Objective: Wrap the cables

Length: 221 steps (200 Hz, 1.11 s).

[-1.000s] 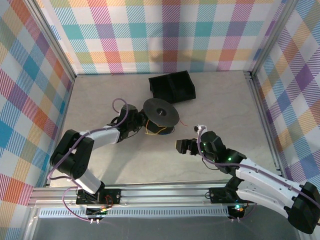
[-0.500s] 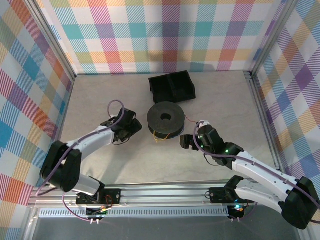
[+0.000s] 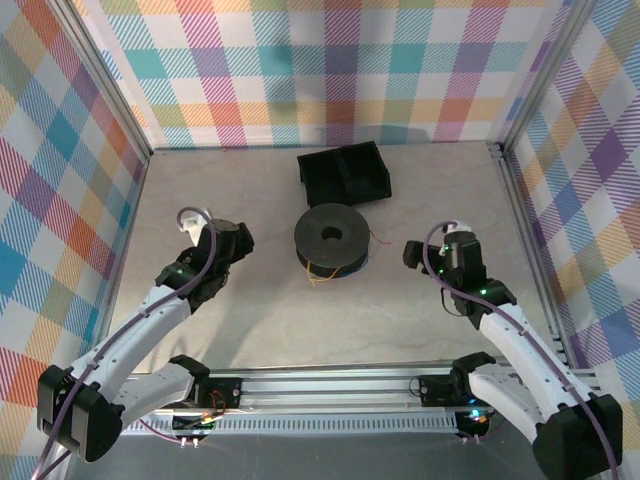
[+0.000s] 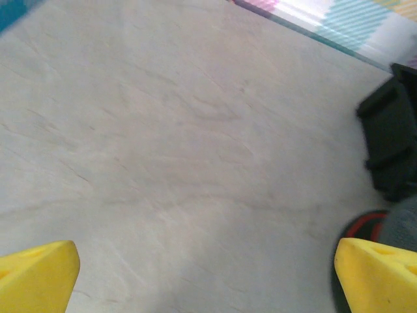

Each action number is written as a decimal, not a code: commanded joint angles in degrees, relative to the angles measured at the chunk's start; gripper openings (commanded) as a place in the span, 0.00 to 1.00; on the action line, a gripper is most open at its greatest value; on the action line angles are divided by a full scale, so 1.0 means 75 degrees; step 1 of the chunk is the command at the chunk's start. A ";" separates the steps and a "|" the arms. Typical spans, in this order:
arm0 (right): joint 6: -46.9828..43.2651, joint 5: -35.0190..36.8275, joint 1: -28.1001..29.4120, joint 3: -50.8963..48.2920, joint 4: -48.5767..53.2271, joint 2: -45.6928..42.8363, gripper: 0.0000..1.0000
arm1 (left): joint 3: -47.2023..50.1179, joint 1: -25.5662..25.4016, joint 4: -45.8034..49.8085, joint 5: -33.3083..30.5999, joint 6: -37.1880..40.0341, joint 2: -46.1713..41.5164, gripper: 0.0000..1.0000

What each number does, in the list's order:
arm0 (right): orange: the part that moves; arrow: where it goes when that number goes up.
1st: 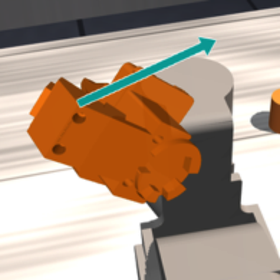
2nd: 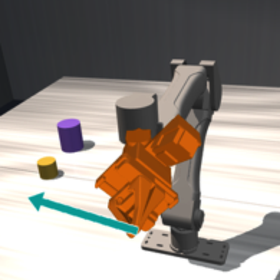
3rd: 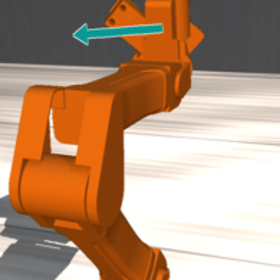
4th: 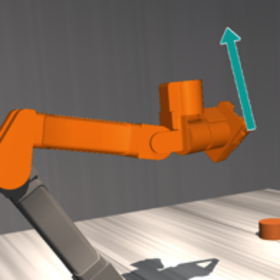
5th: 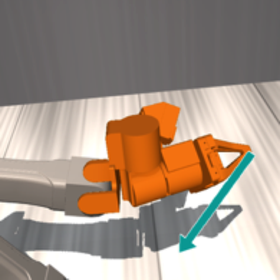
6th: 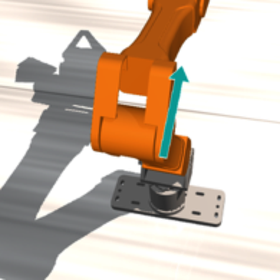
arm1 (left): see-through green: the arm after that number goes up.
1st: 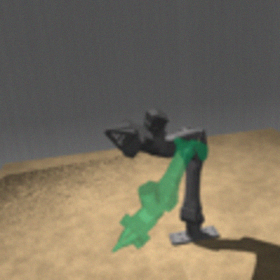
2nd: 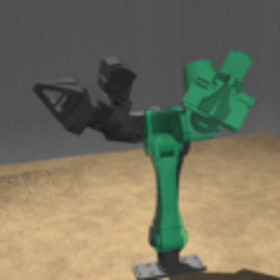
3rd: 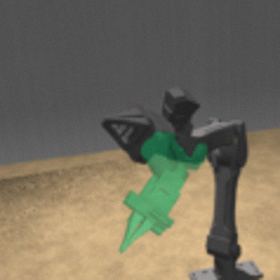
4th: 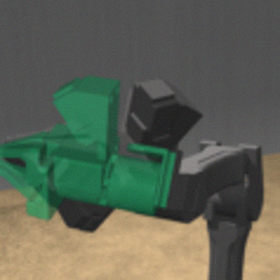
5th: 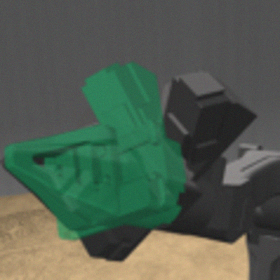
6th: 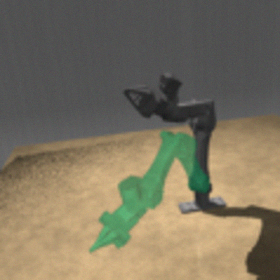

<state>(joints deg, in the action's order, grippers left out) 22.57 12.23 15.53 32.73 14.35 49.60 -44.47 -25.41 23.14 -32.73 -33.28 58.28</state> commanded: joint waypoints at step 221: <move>-0.3257 -0.1421 -0.1714 -0.2265 -1.0346 0.5130 0.99 | 0.3507 0.1954 -1.0758 0.1152 0.4869 0.3833 1.00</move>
<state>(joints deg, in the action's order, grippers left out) 3.90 9.65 1.52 17.96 -48.82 82.78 -17.41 -10.74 -49.28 -26.39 1.06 87.02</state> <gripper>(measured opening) 0.989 0.996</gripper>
